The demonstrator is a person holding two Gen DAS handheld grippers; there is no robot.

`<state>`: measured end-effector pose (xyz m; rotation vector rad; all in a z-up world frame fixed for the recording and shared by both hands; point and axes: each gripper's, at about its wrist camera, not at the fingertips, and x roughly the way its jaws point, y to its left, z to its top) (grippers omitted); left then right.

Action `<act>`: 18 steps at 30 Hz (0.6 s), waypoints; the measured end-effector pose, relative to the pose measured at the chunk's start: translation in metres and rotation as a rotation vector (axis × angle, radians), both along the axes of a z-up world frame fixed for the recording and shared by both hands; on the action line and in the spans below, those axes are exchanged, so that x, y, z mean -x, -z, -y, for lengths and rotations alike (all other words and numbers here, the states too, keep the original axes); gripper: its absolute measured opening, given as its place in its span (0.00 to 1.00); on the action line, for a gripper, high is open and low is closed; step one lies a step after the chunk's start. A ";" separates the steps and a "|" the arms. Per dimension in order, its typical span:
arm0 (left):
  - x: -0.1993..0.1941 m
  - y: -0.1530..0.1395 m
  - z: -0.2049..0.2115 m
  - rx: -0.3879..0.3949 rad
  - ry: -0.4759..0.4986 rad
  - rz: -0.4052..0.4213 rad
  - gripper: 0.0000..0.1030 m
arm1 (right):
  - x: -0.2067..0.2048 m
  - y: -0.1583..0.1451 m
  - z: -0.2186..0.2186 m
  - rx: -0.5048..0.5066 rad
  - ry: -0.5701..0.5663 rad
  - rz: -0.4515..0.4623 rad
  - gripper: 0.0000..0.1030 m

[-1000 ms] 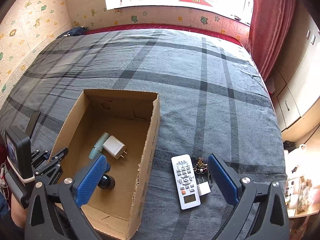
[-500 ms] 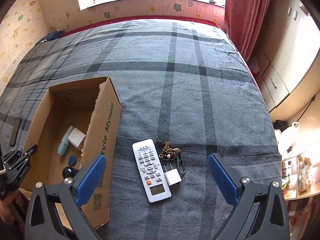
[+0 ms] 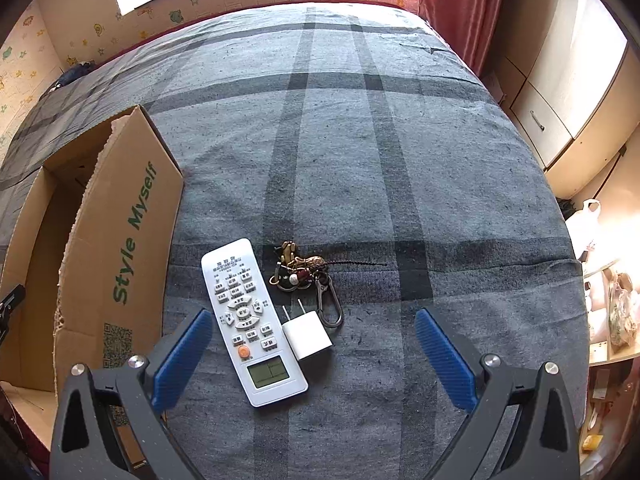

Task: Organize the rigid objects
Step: 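Withdraw the right gripper from the box toward the small white plug, then close the right gripper on the small white plug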

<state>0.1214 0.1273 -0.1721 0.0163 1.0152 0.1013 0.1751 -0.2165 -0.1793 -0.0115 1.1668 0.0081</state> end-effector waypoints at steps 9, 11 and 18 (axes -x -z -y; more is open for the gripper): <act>0.001 -0.001 -0.002 -0.003 0.000 0.000 0.14 | 0.010 0.035 0.010 -0.017 0.025 -0.047 0.91; 0.001 -0.001 -0.001 -0.004 0.000 0.000 0.14 | 0.011 0.040 0.011 -0.027 0.021 -0.061 0.85; 0.001 -0.001 -0.003 -0.005 0.000 -0.001 0.15 | 0.009 0.052 0.009 -0.039 0.004 -0.092 0.64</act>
